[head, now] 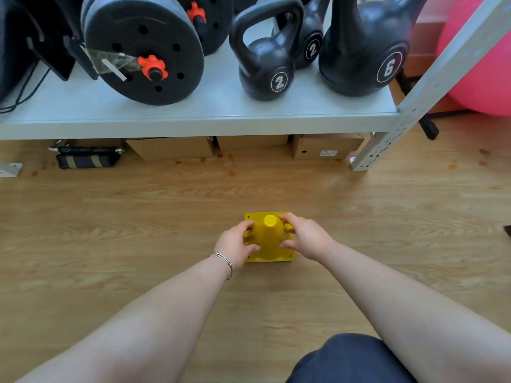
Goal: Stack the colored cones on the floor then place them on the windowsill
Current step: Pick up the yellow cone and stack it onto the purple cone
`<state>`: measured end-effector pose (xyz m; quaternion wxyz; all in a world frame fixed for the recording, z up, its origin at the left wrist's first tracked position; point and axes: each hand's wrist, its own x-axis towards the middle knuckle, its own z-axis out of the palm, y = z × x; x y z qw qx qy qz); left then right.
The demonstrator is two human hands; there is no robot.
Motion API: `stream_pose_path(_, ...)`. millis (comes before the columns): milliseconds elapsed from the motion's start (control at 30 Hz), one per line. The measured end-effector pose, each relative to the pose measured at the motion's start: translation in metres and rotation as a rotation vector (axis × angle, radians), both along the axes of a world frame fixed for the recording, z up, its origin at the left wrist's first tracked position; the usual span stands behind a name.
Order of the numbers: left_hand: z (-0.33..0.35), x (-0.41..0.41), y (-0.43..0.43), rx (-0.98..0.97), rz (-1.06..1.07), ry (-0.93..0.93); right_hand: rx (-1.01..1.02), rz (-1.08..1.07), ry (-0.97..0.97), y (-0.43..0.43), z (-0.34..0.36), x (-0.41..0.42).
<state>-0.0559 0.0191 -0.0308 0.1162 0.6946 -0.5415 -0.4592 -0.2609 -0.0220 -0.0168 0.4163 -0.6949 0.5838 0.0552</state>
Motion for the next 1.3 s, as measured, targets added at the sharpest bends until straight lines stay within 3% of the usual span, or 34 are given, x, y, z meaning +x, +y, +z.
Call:
stream_pose_path(400,-0.010,0.005,-0.003,0.001,-0.005,0.049,0.054,-0.013,-0.051,-0.004,-0.002,-0.005)
stream_pose_path(567,-0.015,0.009,-0.008,-0.003,-0.042,0.030,0.026,0.020,-0.014,-0.004,-0.007,-0.007)
stream_pose_path(700,-0.018,0.012,-0.012,-0.001,0.044,-0.023,0.046,0.063,0.069,-0.012,-0.012,-0.013)
stream_pose_path(767,-0.022,0.012,-0.016,0.017,0.117,-0.111,0.091,-0.015,0.121,-0.015,-0.016,-0.018)
stream_pose_path(833,-0.029,0.011,-0.020,0.107,0.210,-0.132,0.189,-0.223,0.110,-0.016,-0.029,-0.021)
stream_pose_path(933,-0.042,0.004,-0.023,0.209,0.273,-0.067,0.360,-0.572,-0.020,-0.006,-0.059,-0.021)
stream_pose_path(1067,-0.058,0.000,-0.020,0.265,0.355,-0.018,0.384,-0.875,-0.200,-0.002,-0.082,-0.018)
stream_pose_path(1167,-0.066,0.004,-0.017,0.286,0.432,-0.012,0.449,-0.980,-0.342,0.000,-0.079,-0.009)
stream_pose_path(1300,-0.068,0.006,-0.021,0.294,0.398,-0.024,0.426,-0.948,-0.314,0.000,-0.080,0.005)
